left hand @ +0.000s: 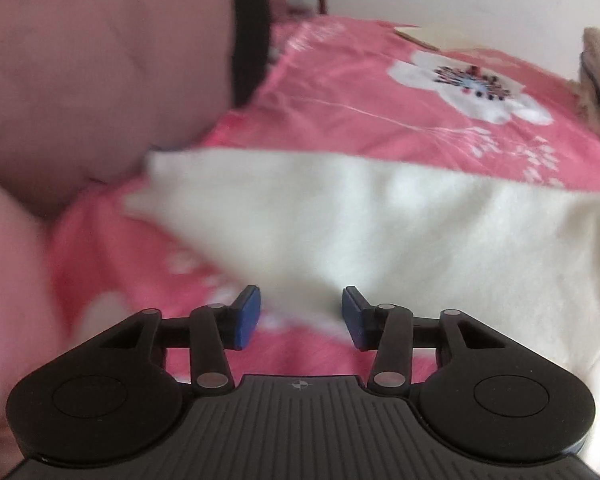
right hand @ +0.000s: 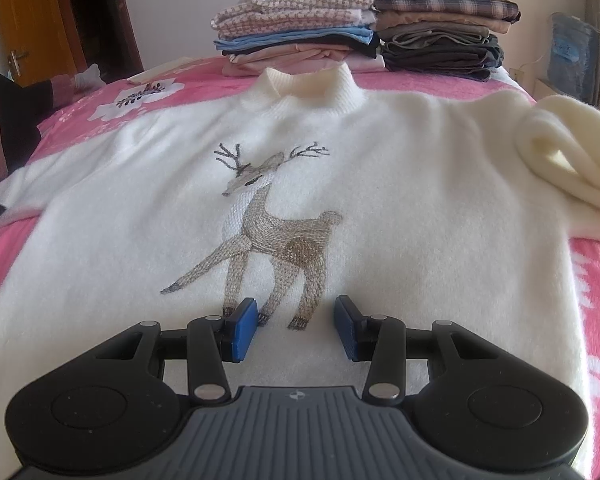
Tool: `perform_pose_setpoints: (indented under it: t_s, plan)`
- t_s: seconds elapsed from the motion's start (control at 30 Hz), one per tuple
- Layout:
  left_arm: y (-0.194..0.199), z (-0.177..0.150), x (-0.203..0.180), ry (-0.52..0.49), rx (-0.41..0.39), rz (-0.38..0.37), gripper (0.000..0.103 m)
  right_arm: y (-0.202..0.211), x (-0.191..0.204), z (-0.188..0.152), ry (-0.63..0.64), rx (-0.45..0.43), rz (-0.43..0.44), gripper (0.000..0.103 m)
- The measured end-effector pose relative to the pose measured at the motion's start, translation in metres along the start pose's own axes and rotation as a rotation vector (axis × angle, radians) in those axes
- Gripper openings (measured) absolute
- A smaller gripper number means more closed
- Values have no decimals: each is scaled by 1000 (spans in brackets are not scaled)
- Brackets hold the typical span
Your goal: Fold clothes
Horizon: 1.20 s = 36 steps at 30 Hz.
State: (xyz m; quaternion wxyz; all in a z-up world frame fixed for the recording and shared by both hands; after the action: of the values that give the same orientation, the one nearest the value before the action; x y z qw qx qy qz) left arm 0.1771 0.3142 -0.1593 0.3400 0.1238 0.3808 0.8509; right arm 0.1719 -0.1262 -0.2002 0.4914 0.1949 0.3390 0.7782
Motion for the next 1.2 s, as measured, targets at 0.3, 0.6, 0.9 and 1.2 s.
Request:
perform_pose_setpoints:
  t_s: [0.3,0.6,0.9,1.2]
  plan:
    - [68,-22,-61,-12,-101,-196,50,0,0,1,0,5,-1,45]
    - [101,-126,-198,-169,19,-480,51,0,-1,1,8,17,2,45]
    - [88,-174,-208,-284,32,-451,52,2,-1,-1,-1,-23,11,46]
    - [91,-182,-209,-326,-18,-451,59,4,-1,-3,2,-67,28,46]
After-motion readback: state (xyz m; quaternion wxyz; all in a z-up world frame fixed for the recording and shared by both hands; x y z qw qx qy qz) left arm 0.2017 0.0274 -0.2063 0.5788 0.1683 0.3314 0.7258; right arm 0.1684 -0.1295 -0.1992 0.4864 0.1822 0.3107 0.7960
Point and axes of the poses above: each gripper's, at about its wrist camera, not at the fingertips, and y roughly against the way its jaws point, x to its left, z to its top, the point moved 10 cm from there along -y, roughly the way its jaws point, and after that the axes turned 13 degrees about y, right-handed, at the moved point
